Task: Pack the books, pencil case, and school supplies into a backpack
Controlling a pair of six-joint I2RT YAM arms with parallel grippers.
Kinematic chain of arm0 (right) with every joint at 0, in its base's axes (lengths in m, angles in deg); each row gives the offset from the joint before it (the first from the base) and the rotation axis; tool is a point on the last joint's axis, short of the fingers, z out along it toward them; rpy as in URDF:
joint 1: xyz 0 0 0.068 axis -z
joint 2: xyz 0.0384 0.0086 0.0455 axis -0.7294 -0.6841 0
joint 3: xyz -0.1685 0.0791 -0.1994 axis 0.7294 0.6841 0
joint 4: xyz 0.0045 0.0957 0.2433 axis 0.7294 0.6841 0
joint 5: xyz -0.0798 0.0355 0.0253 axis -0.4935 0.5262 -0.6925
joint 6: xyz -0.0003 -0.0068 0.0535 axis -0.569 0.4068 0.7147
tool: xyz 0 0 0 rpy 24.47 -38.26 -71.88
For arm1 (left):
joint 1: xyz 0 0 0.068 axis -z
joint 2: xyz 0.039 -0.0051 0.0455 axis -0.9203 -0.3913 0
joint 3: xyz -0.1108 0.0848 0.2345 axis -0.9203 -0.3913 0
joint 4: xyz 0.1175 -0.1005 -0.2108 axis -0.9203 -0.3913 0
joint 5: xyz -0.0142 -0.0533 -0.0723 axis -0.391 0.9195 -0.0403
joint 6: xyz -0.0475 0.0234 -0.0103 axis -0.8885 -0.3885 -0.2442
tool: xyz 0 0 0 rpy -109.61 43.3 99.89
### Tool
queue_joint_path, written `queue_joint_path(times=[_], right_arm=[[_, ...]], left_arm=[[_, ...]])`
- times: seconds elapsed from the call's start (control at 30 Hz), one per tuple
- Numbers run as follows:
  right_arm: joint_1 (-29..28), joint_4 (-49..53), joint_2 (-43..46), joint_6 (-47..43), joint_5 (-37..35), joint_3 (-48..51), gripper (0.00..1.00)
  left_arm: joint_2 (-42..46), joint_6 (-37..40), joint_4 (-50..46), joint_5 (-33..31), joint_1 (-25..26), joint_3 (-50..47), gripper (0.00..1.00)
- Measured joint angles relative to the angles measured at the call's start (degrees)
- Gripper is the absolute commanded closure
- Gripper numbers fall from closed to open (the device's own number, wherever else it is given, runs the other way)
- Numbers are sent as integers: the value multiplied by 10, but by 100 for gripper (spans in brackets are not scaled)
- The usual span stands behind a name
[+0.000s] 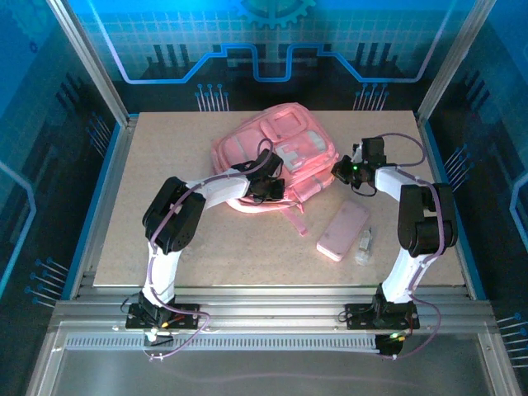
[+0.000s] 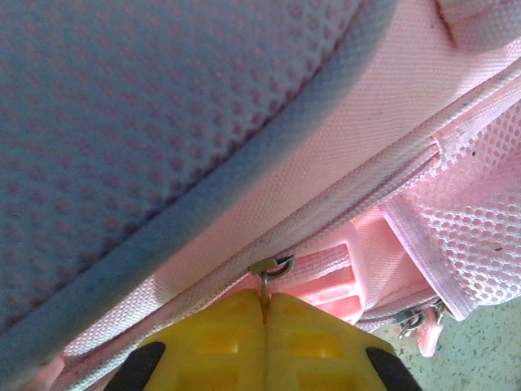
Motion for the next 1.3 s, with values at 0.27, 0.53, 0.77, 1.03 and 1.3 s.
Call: queue_joint_path(times=[0.27, 0.53, 0.77, 1.03, 1.3], right_arm=[[0, 29, 0, -17, -7, -12, 100], [-1, 70, -17, -30, 9, -47, 100], [2, 79, -18, -28, 0, -72, 46], [15, 115, 116, -28, -7, -64, 36], [-32, 95, 188, 37, 45, 2, 36]], left_arm=[[6, 92, -118, -48, -4, 45, 100], [37, 168, -156, -84, -10, 35, 100], [87, 155, -167, -16, -35, 29, 100], [78, 111, -194, 73, -33, 121, 100], [18, 101, -193, 112, 21, 217, 100]])
